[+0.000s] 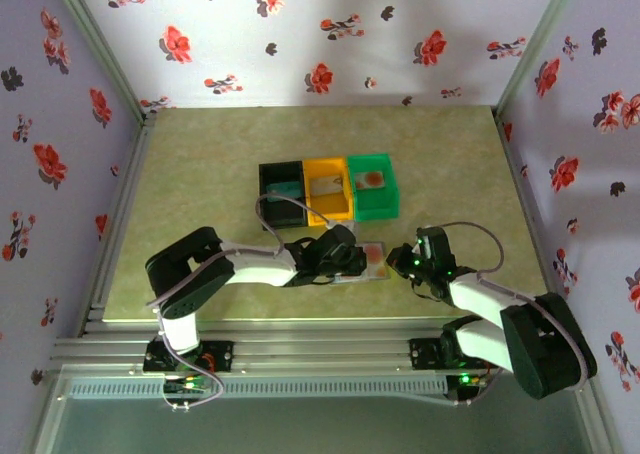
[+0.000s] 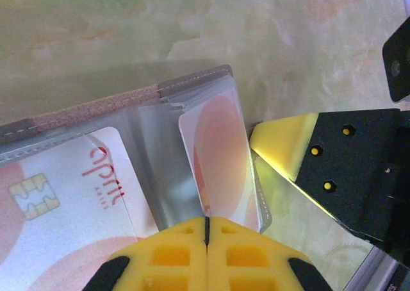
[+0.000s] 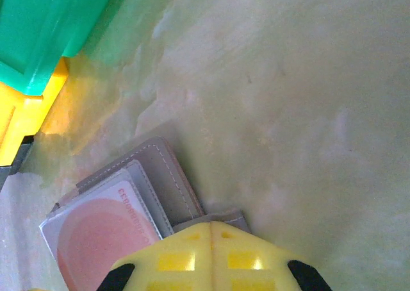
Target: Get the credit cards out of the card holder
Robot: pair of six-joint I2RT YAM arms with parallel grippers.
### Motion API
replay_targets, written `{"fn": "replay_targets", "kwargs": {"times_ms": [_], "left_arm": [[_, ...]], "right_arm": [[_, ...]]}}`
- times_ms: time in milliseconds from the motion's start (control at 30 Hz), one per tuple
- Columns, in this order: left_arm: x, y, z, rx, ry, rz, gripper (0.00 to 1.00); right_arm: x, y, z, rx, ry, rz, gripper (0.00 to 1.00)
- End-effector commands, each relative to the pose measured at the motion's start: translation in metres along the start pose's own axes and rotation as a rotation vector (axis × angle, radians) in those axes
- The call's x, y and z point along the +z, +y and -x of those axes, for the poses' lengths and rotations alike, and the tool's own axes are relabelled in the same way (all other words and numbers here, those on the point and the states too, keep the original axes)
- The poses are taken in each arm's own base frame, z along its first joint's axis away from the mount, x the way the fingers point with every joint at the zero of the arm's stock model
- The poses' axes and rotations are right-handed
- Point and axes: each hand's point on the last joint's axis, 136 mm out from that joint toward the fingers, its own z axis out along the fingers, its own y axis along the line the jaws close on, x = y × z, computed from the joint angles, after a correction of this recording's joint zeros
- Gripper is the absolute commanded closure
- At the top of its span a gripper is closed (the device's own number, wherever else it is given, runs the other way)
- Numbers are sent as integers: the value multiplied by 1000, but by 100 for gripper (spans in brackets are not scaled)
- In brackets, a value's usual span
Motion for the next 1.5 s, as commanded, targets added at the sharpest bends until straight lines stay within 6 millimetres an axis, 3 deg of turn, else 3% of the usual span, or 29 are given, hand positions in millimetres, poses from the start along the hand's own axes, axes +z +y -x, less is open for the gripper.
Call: {"fn": "replay_targets", "kwargs": {"times_ms": [0, 433, 633, 933, 1167, 1467], "left_arm": [[-12, -15, 11, 32, -39, -57, 100], [-23, -8, 14, 26, -52, -61, 100], [-18, -2, 7, 0, -20, -43, 100], [-4, -28, 16, -54, 31, -38, 99], [15, -2, -3, -118, 96, 58, 87], [19, 27, -21, -164, 145, 152, 85]], "right_arm": [[-1, -33, -27, 38, 90, -121, 100], [-1, -34, -27, 39, 88, -126, 100], [-1, -32, -27, 40, 93, -121, 100], [1, -33, -28, 49, 99, -123, 100], [-1, -34, -28, 41, 92, -130, 100], [-1, -34, -26, 38, 89, -130, 100]]}}
